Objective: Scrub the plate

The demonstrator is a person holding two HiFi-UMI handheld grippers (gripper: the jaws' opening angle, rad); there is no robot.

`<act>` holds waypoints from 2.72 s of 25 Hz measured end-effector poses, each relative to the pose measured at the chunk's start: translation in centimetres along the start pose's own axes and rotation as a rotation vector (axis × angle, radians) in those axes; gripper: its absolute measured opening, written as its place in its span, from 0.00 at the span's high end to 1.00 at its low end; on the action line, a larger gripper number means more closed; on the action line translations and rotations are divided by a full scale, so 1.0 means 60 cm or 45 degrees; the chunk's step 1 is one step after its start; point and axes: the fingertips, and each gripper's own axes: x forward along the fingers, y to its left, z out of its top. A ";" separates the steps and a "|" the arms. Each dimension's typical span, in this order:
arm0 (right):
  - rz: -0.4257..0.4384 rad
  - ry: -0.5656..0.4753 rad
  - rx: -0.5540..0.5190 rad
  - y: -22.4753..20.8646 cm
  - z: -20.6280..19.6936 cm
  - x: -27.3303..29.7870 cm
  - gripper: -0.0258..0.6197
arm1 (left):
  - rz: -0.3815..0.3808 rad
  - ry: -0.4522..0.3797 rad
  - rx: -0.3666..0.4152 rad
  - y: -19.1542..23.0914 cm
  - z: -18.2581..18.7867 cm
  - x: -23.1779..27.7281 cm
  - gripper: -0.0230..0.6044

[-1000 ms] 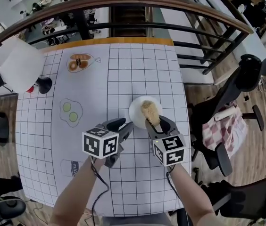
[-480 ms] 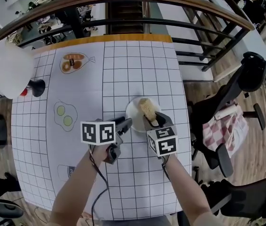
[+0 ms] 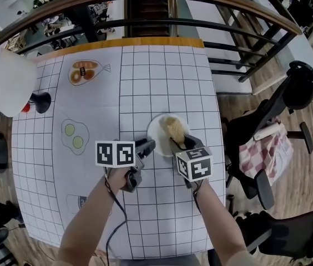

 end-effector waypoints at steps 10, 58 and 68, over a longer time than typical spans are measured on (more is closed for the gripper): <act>0.058 -0.029 0.022 0.000 0.001 -0.001 0.75 | 0.041 0.056 -0.023 0.012 0.000 0.020 0.87; 0.161 0.175 -0.398 0.095 0.033 0.009 0.76 | 0.092 0.034 -0.122 0.022 0.002 0.024 0.91; 0.153 0.191 -0.355 0.075 0.005 0.027 0.77 | 0.099 0.019 -0.123 0.024 0.004 0.025 0.91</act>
